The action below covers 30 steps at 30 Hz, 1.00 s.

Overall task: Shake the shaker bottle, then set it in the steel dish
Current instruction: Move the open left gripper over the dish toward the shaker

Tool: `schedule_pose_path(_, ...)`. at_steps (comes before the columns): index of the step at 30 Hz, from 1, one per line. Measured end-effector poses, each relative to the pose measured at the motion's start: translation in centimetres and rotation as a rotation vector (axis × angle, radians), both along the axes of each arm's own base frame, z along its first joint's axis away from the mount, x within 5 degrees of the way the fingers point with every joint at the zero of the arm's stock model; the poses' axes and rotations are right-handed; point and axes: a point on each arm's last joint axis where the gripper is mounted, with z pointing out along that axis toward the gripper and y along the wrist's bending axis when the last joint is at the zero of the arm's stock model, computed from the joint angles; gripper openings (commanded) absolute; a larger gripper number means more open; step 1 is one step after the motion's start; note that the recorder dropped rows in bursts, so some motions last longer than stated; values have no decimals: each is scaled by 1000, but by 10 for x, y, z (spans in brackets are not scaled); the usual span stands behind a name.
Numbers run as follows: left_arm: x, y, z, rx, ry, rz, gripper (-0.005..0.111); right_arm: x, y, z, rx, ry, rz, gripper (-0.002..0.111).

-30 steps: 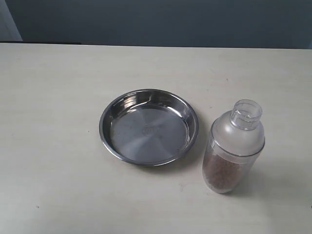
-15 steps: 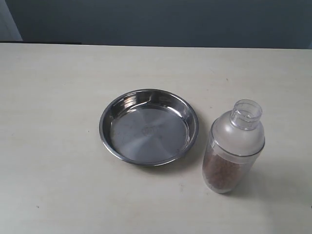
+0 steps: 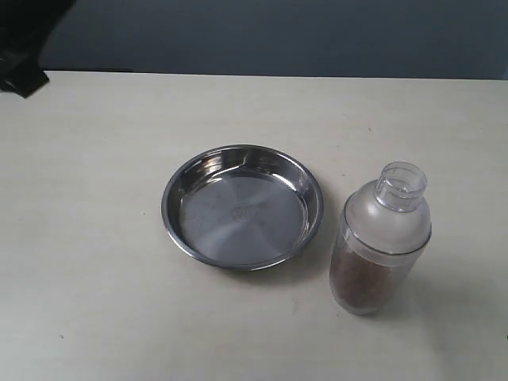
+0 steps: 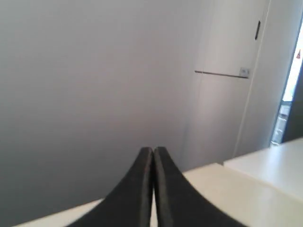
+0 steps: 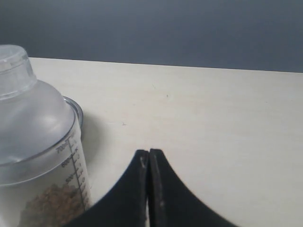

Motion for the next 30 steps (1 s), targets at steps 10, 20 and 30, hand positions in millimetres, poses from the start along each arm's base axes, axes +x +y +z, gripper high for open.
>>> schedule_pose_path(10,-8,-97,-53,295,131,-392,8,0,0,0,0,0,0,-1)
schedule_pose_path(20,-7,-121,-82,245,212,-553,93,0,0,0,0,0,0,-1)
schedule_pose_path(30,-6,-128,-111,287,284,-654,90,0,0,0,0,0,0,-1)
